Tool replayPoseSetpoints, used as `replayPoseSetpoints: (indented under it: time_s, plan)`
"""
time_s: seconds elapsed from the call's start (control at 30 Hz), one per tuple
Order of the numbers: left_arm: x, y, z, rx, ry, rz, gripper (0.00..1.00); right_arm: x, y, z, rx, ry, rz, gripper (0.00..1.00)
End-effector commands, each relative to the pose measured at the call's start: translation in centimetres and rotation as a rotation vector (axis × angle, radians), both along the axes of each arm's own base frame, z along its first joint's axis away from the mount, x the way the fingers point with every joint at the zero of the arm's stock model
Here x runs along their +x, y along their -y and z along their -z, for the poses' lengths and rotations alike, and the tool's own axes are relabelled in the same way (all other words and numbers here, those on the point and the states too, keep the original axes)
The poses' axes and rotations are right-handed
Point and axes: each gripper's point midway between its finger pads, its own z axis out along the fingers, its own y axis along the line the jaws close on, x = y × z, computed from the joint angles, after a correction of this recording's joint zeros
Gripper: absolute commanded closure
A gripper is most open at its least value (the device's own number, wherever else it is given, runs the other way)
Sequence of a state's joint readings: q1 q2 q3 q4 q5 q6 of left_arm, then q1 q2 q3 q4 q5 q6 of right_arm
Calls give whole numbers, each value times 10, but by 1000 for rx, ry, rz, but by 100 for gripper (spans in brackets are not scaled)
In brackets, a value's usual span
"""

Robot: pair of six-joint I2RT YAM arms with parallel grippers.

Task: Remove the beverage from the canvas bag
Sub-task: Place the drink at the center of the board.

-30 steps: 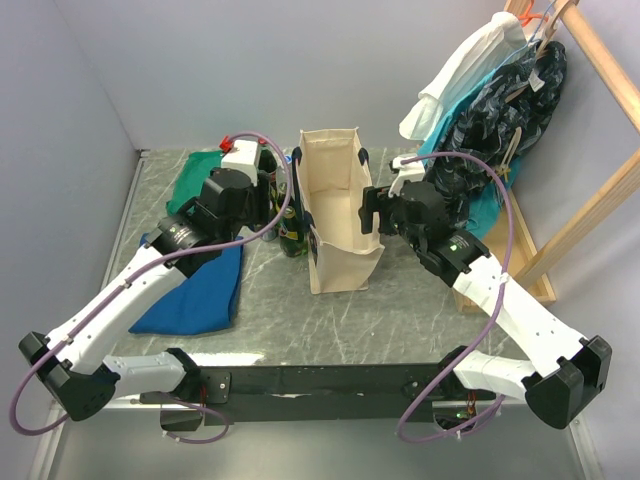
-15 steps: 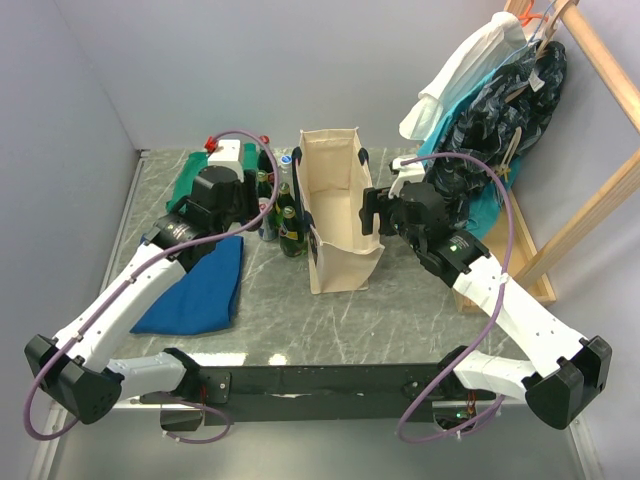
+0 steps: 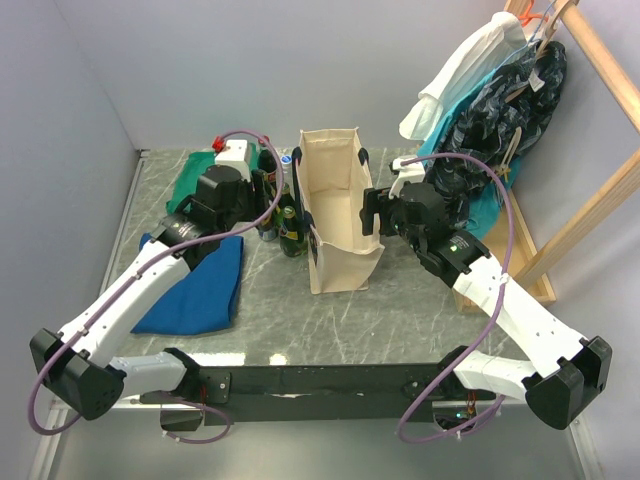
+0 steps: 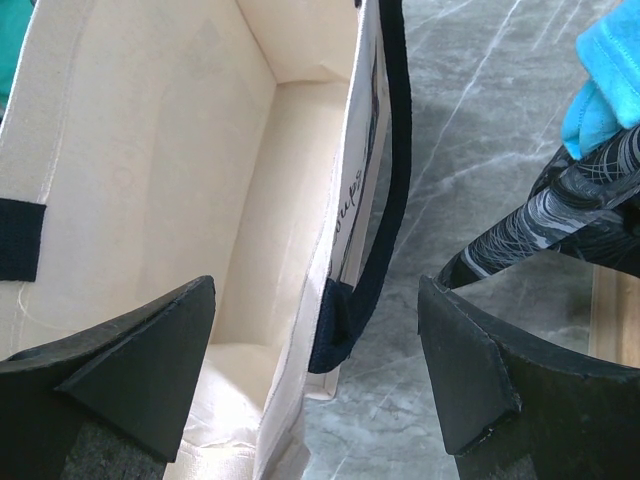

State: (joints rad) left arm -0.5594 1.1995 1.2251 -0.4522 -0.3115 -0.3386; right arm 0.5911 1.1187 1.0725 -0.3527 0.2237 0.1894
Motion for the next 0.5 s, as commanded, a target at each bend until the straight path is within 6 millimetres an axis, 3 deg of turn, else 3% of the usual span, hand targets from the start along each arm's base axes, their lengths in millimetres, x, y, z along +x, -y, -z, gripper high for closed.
replayPoseSetpoints:
  time_s: [0.0, 0.47]
  plan:
    - [13, 9, -31, -93, 115, -1, 99, 0, 3, -7, 7, 23, 16, 12]
    - [12, 8, -15, -78, 81, -5, 99, 1, 4, -2, -2, 13, 22, 12]
